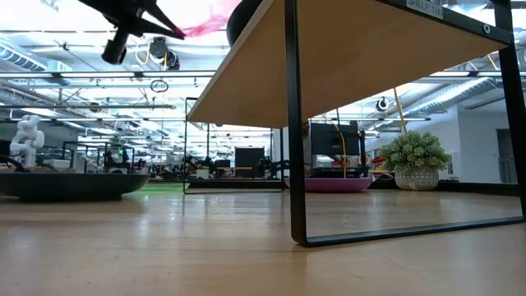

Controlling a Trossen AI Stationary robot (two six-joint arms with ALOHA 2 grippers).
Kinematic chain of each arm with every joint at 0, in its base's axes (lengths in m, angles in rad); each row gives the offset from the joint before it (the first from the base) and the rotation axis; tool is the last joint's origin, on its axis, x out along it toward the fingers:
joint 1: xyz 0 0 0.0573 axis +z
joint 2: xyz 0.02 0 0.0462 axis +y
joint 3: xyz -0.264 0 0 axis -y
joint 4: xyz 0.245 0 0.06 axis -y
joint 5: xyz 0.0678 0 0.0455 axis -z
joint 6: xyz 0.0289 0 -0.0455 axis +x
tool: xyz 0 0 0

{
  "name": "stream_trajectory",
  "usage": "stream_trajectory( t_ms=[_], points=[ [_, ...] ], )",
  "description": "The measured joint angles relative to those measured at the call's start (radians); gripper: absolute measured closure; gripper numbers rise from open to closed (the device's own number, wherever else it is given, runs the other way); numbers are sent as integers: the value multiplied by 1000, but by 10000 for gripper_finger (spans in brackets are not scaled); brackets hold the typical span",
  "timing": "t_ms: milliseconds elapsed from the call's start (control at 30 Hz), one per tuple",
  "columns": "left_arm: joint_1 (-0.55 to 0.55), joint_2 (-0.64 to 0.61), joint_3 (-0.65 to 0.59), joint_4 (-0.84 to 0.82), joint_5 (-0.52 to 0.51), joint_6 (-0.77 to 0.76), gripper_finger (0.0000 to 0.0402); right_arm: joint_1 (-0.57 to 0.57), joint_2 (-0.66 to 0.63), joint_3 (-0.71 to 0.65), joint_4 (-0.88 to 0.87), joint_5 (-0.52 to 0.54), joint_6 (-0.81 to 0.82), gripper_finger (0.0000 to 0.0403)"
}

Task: Place and stack plates onto a shelf
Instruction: Stack the pink plate on top of the pink plate on the shelf

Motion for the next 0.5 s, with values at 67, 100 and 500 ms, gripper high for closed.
stream_trajectory(
  t_ms=[67,100,500],
  points=[
    [35,0,0,21,0,15,399,0,0,0,1,22,4,282],
    [49,1,0,52,0,30,399,0,0,0,2,32,4,282],
    [183,200,297,-170,80,180,399,-6,0,0,-11,53,-50,282]
  ],
)
